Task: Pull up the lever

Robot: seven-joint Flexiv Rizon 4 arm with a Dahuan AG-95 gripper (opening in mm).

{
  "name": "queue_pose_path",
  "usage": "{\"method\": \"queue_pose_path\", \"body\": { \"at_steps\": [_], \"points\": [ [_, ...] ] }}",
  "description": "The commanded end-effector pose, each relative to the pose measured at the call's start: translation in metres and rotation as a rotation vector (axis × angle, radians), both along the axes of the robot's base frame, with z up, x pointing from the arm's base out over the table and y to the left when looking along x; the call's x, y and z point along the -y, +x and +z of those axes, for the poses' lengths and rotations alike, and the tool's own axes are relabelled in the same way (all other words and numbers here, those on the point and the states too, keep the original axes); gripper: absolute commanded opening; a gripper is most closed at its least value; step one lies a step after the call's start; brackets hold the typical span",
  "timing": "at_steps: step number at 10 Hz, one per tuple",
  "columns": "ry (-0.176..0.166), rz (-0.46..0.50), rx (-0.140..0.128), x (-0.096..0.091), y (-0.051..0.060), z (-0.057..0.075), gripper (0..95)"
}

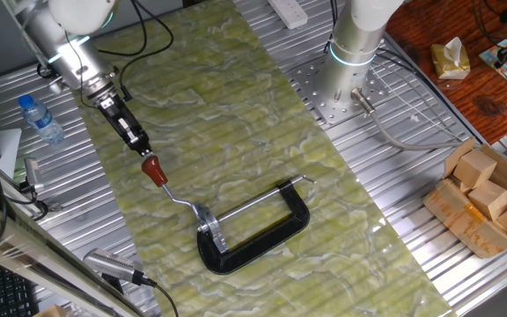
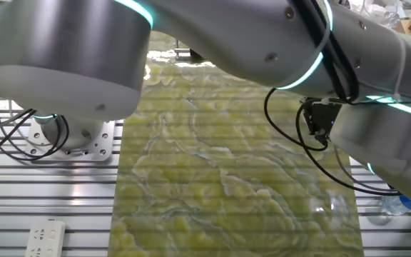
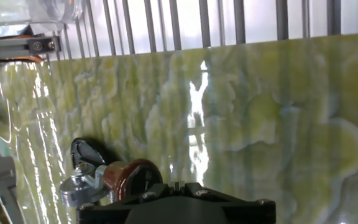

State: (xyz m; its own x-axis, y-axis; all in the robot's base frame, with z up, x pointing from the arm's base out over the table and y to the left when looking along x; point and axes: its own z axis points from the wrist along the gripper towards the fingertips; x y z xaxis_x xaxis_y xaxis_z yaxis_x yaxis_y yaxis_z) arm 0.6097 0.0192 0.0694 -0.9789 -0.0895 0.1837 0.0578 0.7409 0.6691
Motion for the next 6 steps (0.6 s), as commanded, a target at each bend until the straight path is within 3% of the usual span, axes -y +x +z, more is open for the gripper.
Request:
{"method": "queue_pose_path", "body": {
  "at_steps": [1, 2, 6],
  "points": [
    [0.073, -0.028, 0.01, 0.0007, -0.0005, -0.004, 0.0],
    [0.108, -0.035, 0.008, 0.0006, -0.0005, -0.0057, 0.0],
    [0.129, -0.062, 0.009, -0.005, 0.0001, -0.0078, 0.0]
  ]
}}
